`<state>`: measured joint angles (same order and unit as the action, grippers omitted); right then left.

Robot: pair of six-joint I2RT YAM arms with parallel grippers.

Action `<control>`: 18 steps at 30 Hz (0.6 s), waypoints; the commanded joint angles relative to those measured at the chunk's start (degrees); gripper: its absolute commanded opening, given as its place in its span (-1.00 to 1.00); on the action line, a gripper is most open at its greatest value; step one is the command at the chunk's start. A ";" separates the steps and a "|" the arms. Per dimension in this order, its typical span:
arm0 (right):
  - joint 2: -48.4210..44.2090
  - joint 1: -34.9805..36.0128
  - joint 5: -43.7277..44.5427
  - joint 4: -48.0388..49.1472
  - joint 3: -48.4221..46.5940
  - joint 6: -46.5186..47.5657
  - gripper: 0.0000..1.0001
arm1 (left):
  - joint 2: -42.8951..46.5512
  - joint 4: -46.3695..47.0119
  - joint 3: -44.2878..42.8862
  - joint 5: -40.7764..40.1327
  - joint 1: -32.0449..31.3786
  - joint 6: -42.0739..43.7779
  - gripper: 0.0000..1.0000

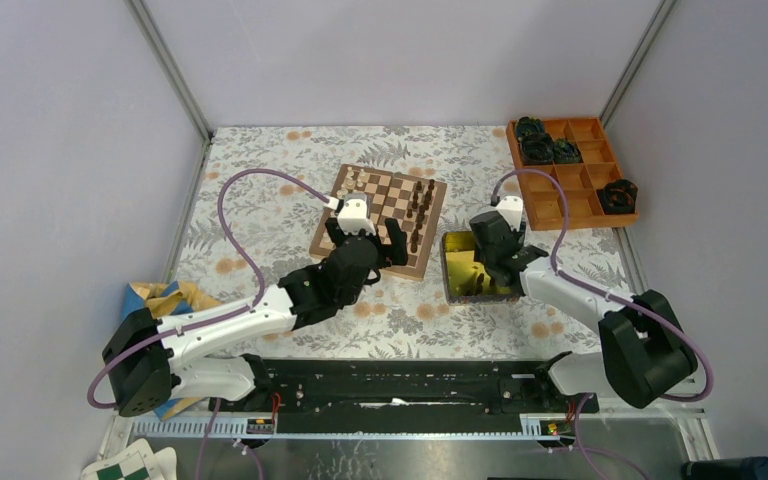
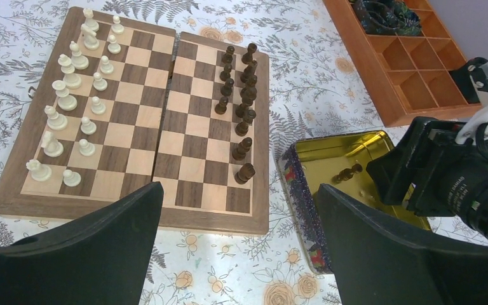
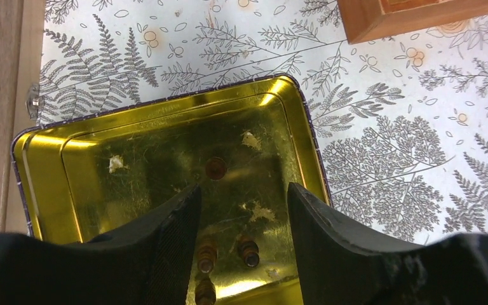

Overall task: Set up the chess pieces on the board
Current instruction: Pick up the chess piece from the storage box.

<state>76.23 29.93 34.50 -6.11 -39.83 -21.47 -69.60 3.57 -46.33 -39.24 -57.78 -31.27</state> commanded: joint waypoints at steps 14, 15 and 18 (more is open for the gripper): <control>7.60 -3.90 -6.22 8.21 -1.78 -1.03 0.05 | 1.20 3.15 0.18 -0.04 0.66 -0.02 0.98; 7.82 -4.00 -6.30 8.26 -1.89 -0.87 0.04 | 1.30 3.18 0.18 -0.04 0.73 0.02 0.98; 8.20 -4.25 -6.76 8.47 -2.08 -0.85 0.00 | 1.36 3.11 0.18 0.12 0.95 0.05 0.98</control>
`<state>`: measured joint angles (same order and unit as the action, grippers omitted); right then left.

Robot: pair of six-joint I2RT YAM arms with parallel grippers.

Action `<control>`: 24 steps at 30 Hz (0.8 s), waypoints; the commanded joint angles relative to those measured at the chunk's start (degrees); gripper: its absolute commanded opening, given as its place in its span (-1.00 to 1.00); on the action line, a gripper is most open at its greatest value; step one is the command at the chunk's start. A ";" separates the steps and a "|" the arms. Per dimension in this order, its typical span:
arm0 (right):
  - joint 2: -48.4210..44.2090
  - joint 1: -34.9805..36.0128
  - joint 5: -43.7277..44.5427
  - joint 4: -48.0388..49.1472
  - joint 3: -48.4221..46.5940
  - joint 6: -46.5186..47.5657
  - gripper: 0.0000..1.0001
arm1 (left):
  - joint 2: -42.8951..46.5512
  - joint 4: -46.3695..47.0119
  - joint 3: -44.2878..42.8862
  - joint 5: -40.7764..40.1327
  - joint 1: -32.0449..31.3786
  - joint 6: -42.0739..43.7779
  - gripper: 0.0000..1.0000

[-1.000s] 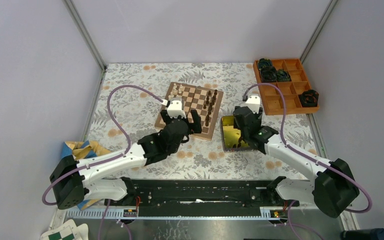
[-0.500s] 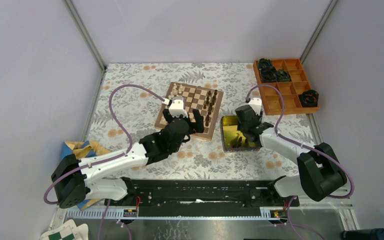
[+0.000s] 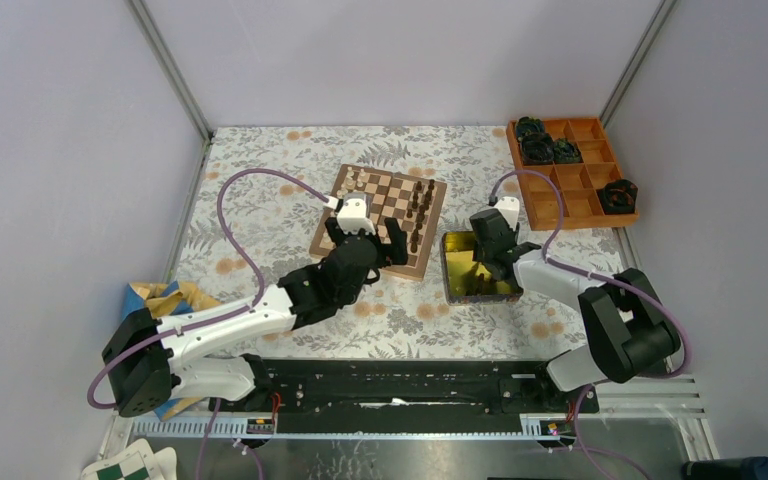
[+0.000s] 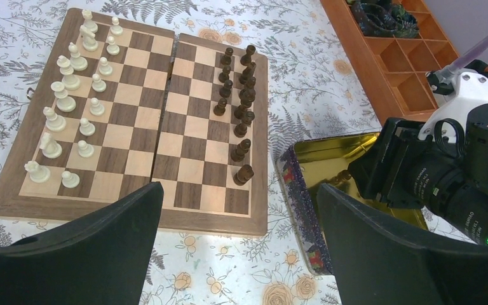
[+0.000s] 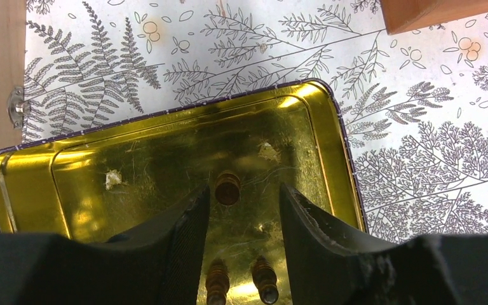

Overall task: Set up the chess pieces on the board
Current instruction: Pick up the chess piece from the storage box.

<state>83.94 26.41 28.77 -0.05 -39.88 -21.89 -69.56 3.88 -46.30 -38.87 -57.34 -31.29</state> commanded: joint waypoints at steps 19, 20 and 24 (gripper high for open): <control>1.97 -1.07 -2.40 2.42 -2.92 -0.26 -0.51 | 2.36 2.37 0.51 0.29 1.27 -0.17 0.98; 1.87 -1.04 -2.44 2.35 -2.92 -0.18 -0.57 | 2.40 2.34 0.55 0.29 1.27 -0.25 0.98; 0.64 -1.01 -2.69 1.93 -2.71 0.45 -0.89 | 2.65 1.98 0.67 0.30 1.26 -0.52 0.98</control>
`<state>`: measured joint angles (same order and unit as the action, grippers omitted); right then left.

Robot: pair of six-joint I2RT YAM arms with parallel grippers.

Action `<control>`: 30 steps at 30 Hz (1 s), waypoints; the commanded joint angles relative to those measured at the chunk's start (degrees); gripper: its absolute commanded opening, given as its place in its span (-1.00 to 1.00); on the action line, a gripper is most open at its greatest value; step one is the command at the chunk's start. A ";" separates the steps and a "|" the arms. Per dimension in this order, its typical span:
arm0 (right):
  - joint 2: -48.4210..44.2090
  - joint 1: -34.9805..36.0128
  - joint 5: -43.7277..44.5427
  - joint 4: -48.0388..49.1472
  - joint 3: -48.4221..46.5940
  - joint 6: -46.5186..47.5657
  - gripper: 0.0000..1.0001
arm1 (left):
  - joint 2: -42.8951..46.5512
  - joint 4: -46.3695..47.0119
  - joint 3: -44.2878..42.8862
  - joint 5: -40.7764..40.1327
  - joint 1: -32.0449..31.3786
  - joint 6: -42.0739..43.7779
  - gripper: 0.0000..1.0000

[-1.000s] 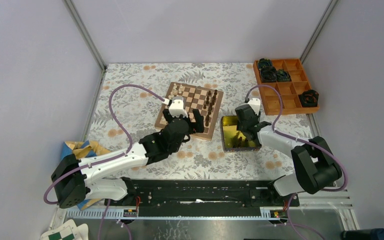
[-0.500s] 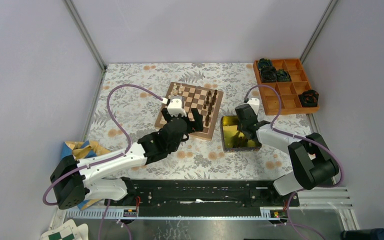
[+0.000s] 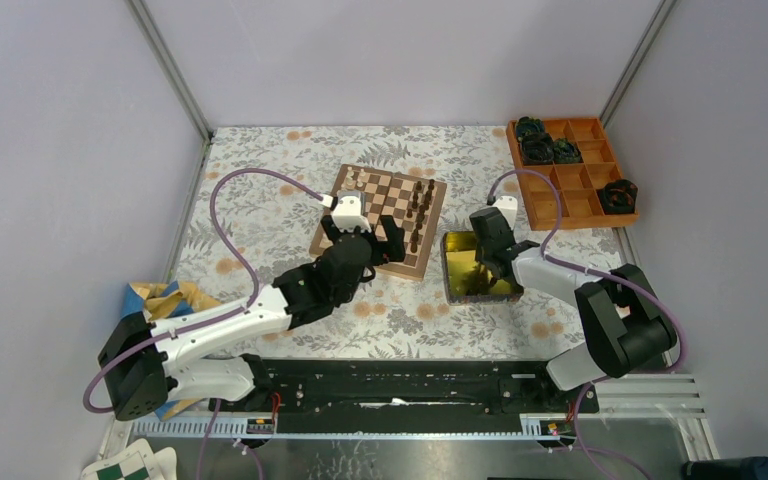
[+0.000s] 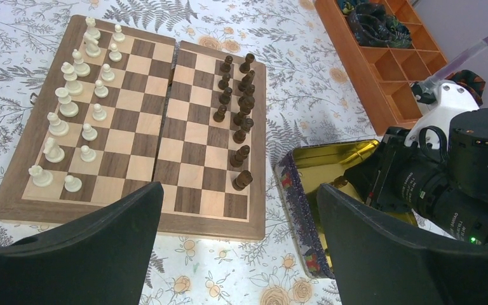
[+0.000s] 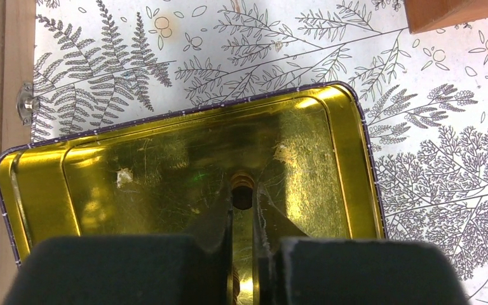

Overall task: Set up the chess pieces on the board
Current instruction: Pick up the chess piece from the storage box, then place the chess piece on the chessboard.

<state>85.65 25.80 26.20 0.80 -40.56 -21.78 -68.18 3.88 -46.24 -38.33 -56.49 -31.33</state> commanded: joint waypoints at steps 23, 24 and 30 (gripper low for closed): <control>-14.24 1.02 -8.00 -5.75 -2.66 4.22 -1.00 | 7.49 -3.60 1.53 -6.42 0.55 -1.02 0.98; -14.16 1.87 -7.91 -5.95 -2.98 4.40 -1.00 | 7.68 -3.63 1.72 -6.60 0.59 -1.01 0.98; -11.84 9.92 -5.57 -8.39 -6.42 4.82 -1.00 | 7.53 -3.79 1.79 -7.18 0.67 -1.16 0.98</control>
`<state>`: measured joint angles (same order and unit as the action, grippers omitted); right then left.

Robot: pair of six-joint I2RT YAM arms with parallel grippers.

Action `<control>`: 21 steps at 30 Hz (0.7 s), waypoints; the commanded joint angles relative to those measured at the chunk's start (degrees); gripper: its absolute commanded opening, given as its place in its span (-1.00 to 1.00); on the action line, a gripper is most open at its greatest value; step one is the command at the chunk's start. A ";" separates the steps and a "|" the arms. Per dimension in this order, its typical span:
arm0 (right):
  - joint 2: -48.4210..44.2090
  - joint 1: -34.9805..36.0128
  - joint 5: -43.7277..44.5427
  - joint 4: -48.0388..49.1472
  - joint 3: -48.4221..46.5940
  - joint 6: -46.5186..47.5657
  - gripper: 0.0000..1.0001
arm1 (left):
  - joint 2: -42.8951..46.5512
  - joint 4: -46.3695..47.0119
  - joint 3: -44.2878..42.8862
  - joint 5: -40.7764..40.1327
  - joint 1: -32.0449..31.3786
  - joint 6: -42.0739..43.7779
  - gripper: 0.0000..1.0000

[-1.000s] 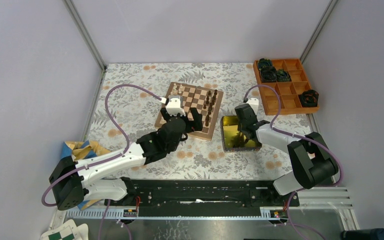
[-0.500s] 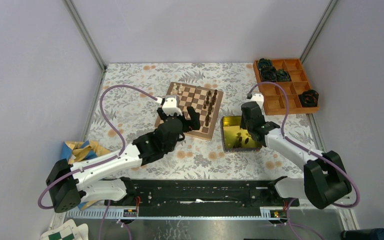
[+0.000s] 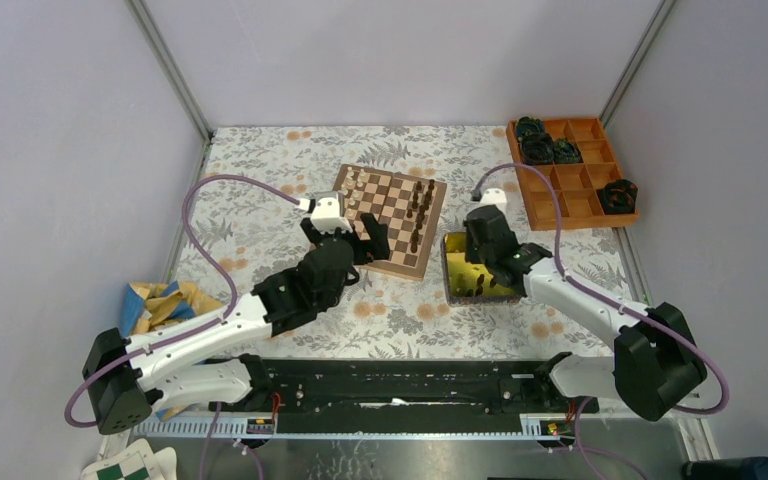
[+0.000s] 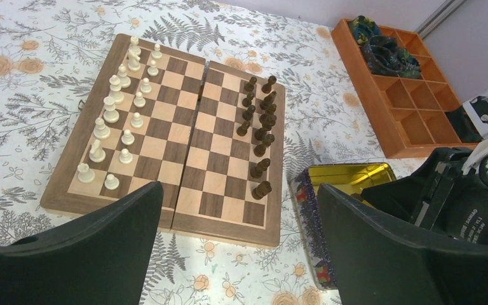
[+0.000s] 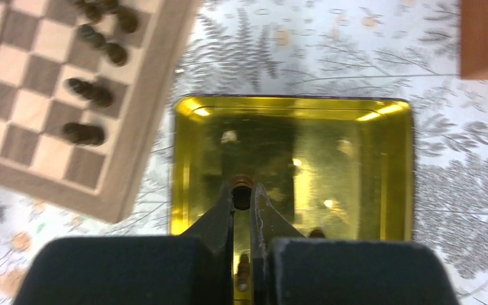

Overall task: Set up the chess pieces on the board
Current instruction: Place the chess piece on the chessboard.

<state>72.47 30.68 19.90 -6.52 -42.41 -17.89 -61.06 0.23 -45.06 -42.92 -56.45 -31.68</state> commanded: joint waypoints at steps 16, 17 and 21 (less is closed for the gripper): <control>15.46 17.09 1.01 0.69 -12.90 0.92 -1.00 | 8.44 -8.00 4.28 -5.79 0.83 -3.88 0.98; 16.49 17.34 0.81 0.80 -13.62 1.12 -1.00 | 8.96 -8.47 4.50 -5.93 0.88 -4.12 0.98; 19.67 18.16 0.61 1.24 -16.12 1.69 -1.00 | 10.48 -9.56 5.23 -6.43 0.89 -4.65 0.98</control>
<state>90.35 47.75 20.27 -7.07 -54.33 -17.45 -52.31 -7.64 -40.93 -46.57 -56.07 -34.68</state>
